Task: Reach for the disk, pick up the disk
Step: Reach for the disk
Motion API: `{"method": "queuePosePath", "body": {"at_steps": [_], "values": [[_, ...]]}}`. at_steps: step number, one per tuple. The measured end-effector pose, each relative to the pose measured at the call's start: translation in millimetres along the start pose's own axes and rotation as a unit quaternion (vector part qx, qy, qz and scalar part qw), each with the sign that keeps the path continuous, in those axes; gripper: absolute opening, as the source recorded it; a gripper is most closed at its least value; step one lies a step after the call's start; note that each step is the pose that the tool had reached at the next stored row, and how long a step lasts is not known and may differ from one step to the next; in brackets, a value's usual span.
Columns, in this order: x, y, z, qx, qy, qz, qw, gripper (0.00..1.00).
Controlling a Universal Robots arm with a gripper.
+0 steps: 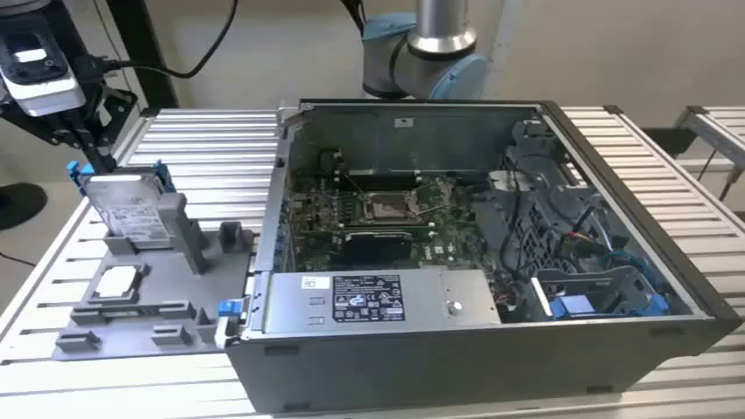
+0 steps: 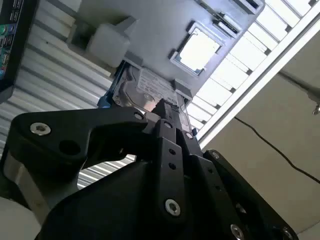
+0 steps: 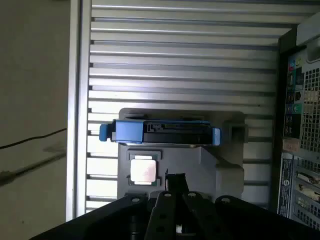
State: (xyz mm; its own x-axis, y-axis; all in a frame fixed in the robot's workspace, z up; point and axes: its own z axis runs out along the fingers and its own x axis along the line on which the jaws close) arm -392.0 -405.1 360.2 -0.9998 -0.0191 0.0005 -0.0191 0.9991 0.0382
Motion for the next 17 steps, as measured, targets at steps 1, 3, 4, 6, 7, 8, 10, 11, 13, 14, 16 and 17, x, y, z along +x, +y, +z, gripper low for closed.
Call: {"method": "queuePosePath", "body": {"at_steps": [1,3,4,6,7,8,10,11,13,14,16,17], "values": [[0.0,0.0,0.0,0.0000,0.0000,0.000,1.0000,0.00],[0.0,0.0,0.0,0.0000,0.0000,0.000,1.0000,0.00],[0.0,0.0,0.0,0.0000,0.0000,0.000,1.0000,0.00],[0.0,0.0,0.0,0.0000,0.0000,0.000,1.0000,0.00],[0.0,0.0,0.0,0.0000,0.0000,0.000,1.0000,0.00],[0.0,0.0,0.0,0.0000,0.0000,0.000,1.0000,0.00],[0.0,0.0,0.0,0.0000,0.0000,0.000,1.0000,0.00],[0.0,0.0,0.0,0.0000,0.0000,0.000,1.0000,0.00],[0.0,0.0,0.0,0.0000,0.0000,0.000,1.0000,0.00],[0.0,0.2,0.0,0.0000,0.0000,0.000,1.0000,0.00],[0.0,3.1,0.1,0.0000,0.0000,0.000,1.0000,0.00],[0.0,5.5,0.2,0.0000,0.0000,0.000,1.0000,0.00]]}}
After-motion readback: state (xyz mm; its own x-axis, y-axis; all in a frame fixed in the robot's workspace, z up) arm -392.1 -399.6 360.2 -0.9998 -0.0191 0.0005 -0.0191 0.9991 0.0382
